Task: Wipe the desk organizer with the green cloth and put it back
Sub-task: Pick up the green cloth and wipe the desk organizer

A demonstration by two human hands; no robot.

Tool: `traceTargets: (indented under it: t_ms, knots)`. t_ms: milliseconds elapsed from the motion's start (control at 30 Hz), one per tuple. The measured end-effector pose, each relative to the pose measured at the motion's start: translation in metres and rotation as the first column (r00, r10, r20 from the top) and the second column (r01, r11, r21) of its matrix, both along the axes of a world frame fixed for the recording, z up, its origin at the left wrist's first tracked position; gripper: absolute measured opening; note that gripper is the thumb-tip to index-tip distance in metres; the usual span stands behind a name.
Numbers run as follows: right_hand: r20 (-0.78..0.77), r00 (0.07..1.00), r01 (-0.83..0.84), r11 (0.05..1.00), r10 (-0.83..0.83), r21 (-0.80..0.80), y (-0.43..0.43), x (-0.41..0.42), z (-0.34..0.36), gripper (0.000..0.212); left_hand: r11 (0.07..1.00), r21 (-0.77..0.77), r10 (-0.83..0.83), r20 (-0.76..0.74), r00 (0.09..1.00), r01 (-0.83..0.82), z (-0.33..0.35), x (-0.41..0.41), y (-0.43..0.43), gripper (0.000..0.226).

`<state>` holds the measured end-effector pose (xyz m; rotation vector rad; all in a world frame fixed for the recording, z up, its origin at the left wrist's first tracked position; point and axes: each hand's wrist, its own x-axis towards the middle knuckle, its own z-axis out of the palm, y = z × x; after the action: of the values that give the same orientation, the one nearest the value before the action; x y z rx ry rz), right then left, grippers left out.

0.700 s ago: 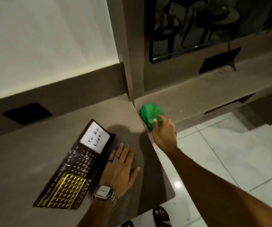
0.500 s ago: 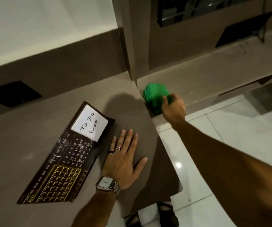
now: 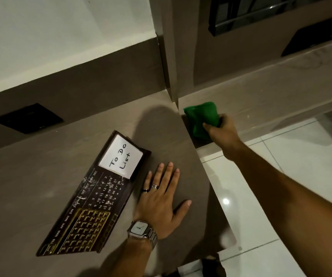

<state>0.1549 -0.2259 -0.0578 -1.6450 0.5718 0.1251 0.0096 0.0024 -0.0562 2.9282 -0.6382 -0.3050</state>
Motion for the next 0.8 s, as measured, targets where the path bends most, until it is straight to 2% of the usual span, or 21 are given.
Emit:
traceTargets:
  t_ms: [133, 233, 400, 433, 500, 600, 700, 800]
  knots:
    - [0.140, 0.990, 0.008, 1.000, -0.009, 0.013, 0.010, -0.037, 0.031, 0.037, 1.000, 0.029, -0.005, -0.029, 1.000, 0.006, 0.006, -0.001, -0.001, 0.080]
    - [0.236, 0.971, -0.048, 0.999, 0.047, -0.003, 0.030, -0.071, 0.055, 0.038, 0.999, 0.037, -0.015, -0.042, 0.999, 0.016, 0.024, -0.001, 0.001, 0.078]
    - [0.355, 0.926, -0.123, 0.991, 0.130, -0.044, 0.087, -0.131, 0.078, 0.032, 0.997, -0.078, -0.004, 0.176, 0.984, 0.018, 0.105, -0.003, 0.041, 0.077]
    - [0.351, 0.925, -0.127, 0.989, 0.145, -0.072, 0.102, -0.142, 0.079, 0.034, 0.995, -0.102, 0.009, 0.211, 0.977, 0.012, 0.122, -0.004, 0.058, 0.080]
    - [0.372, 0.907, -0.155, 0.978, 0.197, -0.140, 0.134, -0.160, 0.079, 0.049, 0.998, -0.051, 0.032, 0.235, 0.971, -0.021, 0.148, -0.010, 0.096, 0.091]
    - [0.503, 0.801, -0.203, 0.938, 0.324, -0.280, 0.177, -0.178, 0.076, 0.073, 0.987, 0.077, 0.131, 0.110, 0.985, -0.140, 0.164, -0.027, 0.146, 0.119]
    - [0.518, 0.648, -0.225, 0.790, 0.558, -0.570, 0.205, -0.185, 0.070, 0.089, 0.971, 0.182, 0.160, 0.001, 0.987, -0.157, 0.149, -0.048, 0.170, 0.126]
    - [0.473, 0.475, -0.222, 0.622, 0.742, -0.751, 0.224, -0.191, 0.058, 0.076, 0.984, 0.010, 0.178, -0.124, 0.976, -0.178, 0.134, -0.059, 0.182, 0.128]
